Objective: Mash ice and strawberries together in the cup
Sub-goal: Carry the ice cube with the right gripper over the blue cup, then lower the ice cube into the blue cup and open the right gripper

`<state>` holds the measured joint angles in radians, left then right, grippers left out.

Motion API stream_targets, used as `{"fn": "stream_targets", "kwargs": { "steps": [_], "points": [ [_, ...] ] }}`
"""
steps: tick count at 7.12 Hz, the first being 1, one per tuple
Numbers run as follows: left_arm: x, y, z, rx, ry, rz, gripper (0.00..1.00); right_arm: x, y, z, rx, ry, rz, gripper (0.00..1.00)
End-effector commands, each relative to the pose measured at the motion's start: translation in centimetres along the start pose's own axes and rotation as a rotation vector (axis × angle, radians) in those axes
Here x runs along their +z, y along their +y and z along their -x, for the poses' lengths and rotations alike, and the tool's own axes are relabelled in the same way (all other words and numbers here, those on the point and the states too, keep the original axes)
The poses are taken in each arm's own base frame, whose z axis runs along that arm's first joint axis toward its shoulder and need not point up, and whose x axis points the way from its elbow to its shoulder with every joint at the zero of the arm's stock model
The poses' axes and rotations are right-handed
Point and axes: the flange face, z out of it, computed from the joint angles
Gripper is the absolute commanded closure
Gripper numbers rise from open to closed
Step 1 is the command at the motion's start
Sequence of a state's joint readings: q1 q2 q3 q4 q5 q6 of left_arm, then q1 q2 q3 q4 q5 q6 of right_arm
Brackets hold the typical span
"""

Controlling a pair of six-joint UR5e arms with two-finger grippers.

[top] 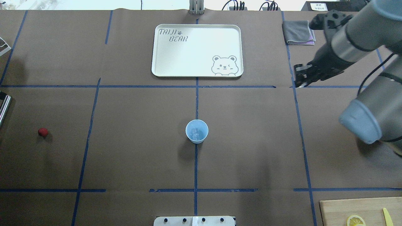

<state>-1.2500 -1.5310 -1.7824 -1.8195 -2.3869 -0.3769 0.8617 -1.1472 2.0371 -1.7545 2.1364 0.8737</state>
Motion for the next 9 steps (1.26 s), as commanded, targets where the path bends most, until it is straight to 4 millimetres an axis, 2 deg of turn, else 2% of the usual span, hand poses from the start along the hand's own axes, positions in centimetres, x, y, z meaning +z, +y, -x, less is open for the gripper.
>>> {"fn": "stream_targets", "kwargs": {
  "steps": [1,3,4,7,8,9],
  "points": [
    [0.9,0.1,0.1,0.002,-0.001,0.016,0.0,5.0,4.4,14.2,0.084,0.006,-0.033,1.0],
    [1.8,0.1,-0.1,0.005,-0.001,0.033,0.0,10.1,6.4,22.6,0.114,0.053,-0.049,1.0],
    [1.8,0.1,-0.1,0.005,-0.001,0.033,0.0,11.5,6.6,24.5,0.112,0.065,-0.032,1.0],
    [2.0,-0.2,0.1,0.003,-0.002,0.035,0.0,12.8,7.0,27.2,0.112,0.075,-0.012,0.99],
    [2.0,-0.3,0.1,0.003,-0.002,0.035,0.0,13.3,7.1,27.5,0.11,0.082,-0.006,0.98],
    [2.0,-0.4,0.0,0.003,-0.002,0.035,0.0,13.3,7.1,27.7,0.108,0.08,-0.005,0.91]
  ]
}}
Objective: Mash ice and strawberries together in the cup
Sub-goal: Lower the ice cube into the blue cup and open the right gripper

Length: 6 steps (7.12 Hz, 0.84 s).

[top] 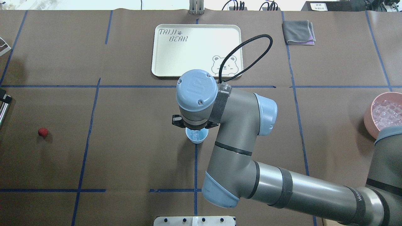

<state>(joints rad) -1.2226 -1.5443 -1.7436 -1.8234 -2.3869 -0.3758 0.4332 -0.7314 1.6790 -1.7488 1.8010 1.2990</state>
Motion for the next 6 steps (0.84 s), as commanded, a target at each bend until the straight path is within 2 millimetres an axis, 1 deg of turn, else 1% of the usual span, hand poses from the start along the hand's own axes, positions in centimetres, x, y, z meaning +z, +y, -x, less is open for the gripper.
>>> {"fn": "stream_targets", "kwargs": {
  "steps": [1,3,6],
  "points": [
    [0.04,-0.2,-0.04,0.0,0.0,0.0,0.0,0.22,0.19,0.48,-0.003,0.002,0.004,0.77],
    [0.06,-0.26,-0.04,0.0,0.0,0.0,0.0,0.23,0.23,0.35,-0.009,0.002,0.004,0.35],
    [-0.06,-0.4,-0.23,0.003,0.001,-0.003,0.0,0.44,0.25,0.37,-0.009,0.009,-0.006,0.18]
  ]
}}
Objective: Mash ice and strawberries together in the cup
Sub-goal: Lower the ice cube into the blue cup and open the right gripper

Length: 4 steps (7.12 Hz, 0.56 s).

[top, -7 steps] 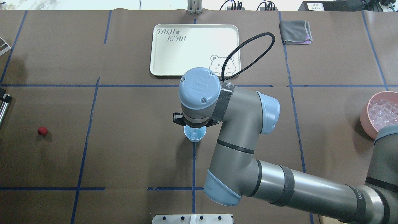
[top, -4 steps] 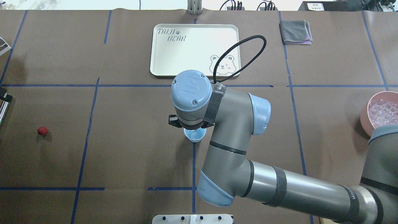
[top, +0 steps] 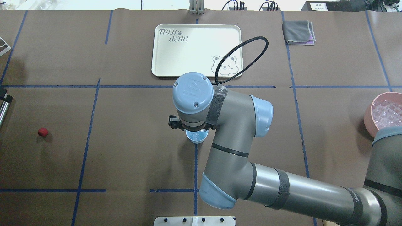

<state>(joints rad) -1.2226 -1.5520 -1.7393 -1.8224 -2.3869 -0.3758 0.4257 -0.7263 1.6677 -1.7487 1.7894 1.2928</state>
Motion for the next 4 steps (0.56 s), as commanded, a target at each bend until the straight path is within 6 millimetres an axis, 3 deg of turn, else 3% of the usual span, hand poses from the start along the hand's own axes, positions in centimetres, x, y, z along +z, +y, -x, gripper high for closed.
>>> {"fn": "stream_targets", "kwargs": {
  "steps": [1,3,4],
  "points": [
    [-0.11,-0.22,-0.21,0.002,0.001,-0.003,0.0,-0.23,0.05,0.13,0.003,-0.004,-0.003,0.17],
    [-0.11,-0.22,-0.21,0.002,0.001,-0.003,0.0,-0.38,0.05,0.28,0.004,-0.007,-0.004,0.17],
    [-0.11,-0.22,-0.21,0.001,0.001,-0.003,0.0,-0.71,0.01,0.27,0.002,-0.013,-0.007,0.08]
  ]
}}
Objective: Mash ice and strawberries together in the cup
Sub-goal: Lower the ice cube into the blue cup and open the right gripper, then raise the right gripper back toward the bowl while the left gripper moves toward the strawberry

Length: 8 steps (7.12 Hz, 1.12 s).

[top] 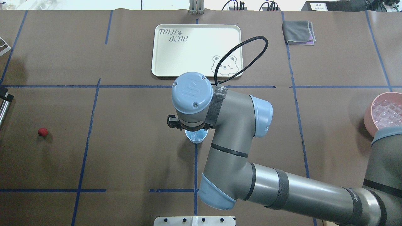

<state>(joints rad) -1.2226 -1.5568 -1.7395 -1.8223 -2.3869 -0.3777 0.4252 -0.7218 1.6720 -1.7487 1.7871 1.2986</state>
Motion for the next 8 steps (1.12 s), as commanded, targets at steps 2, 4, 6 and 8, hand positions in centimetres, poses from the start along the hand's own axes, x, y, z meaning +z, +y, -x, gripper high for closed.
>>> {"fn": "stream_targets", "kwargs": {
  "steps": [2,4,6,8],
  "points": [
    [1.0,-0.1,-1.1,0.024,-0.014,0.01,0.0,-3.3,-1.2,-1.1,0.01,-0.045,-0.033,0.01],
    [1.2,-0.3,-1.5,-0.042,-0.054,-0.016,0.0,-6.0,-2.7,-3.3,0.028,-0.075,-0.066,0.01],
    [3.4,0.4,-3.9,-0.082,-0.04,-0.09,0.0,-10.0,-3.8,-7.3,0.042,-0.044,-0.085,0.01],
    [6.8,2.8,-5.1,-0.078,-0.073,-0.15,0.0,-11.7,-5.9,-16.5,0.033,-0.025,-0.104,0.01]
  ]
}}
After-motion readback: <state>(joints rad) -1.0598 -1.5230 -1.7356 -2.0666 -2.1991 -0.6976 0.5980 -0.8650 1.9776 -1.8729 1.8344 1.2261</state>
